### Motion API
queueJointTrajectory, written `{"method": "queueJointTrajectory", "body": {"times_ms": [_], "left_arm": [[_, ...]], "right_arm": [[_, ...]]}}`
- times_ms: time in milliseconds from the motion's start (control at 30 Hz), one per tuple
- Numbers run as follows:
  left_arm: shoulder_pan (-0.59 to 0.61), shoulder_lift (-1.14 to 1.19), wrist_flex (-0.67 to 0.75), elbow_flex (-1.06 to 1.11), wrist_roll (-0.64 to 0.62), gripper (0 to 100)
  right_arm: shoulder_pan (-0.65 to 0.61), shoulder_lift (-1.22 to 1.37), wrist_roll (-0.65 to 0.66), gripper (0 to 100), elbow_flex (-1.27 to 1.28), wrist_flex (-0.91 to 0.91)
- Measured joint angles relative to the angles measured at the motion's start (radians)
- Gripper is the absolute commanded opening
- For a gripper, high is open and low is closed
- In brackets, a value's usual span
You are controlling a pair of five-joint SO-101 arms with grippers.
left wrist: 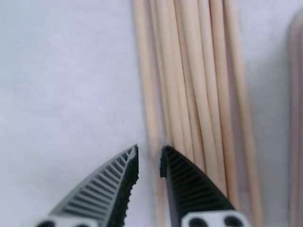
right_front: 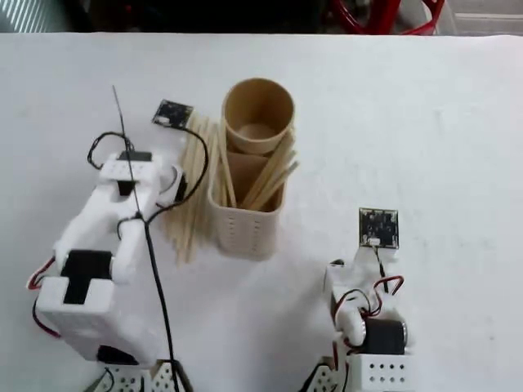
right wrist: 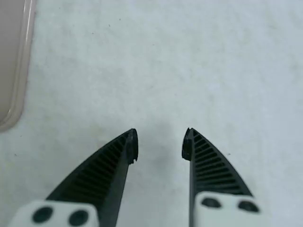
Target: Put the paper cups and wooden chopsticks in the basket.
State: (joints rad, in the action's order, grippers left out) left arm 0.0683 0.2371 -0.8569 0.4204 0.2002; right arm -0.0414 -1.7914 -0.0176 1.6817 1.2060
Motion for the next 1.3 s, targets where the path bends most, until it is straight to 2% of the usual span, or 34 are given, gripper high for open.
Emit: {"method": "queueJointTrajectory", "body": {"times_ms": [233,300,600,800,967,1133,1300], "left_arm": [[0.0,0.091,-0.112,-0.137,-0.002,8],[0.0,0.091,-0.117,-0.138,-0.002,2],[-0.005,0.092,-0.17,-0.14,-0.011,2],[0.038,0.055,-0.16,-0.114,-0.038,2],[0.081,-0.166,-0.038,0.087,-0.066,2],[0.081,-0.537,0.051,0.295,-0.074,2],[-0.003,-0.922,0.051,0.33,-0.074,2]], "right_arm": [[0.0,0.0,0.0,15.9,0.0,0.0],[0.0,0.0,0.0,15.9,0.0,0.0],[0.0,0.0,0.0,15.9,0.0,0.0],[0.0,0.0,0.0,15.9,0.0,0.0],[0.0,0.0,0.0,15.9,0.0,0.0],[0.0,0.0,0.0,15.9,0.0,0.0],[0.0,0.0,0.0,15.9,0.0,0.0]]}}
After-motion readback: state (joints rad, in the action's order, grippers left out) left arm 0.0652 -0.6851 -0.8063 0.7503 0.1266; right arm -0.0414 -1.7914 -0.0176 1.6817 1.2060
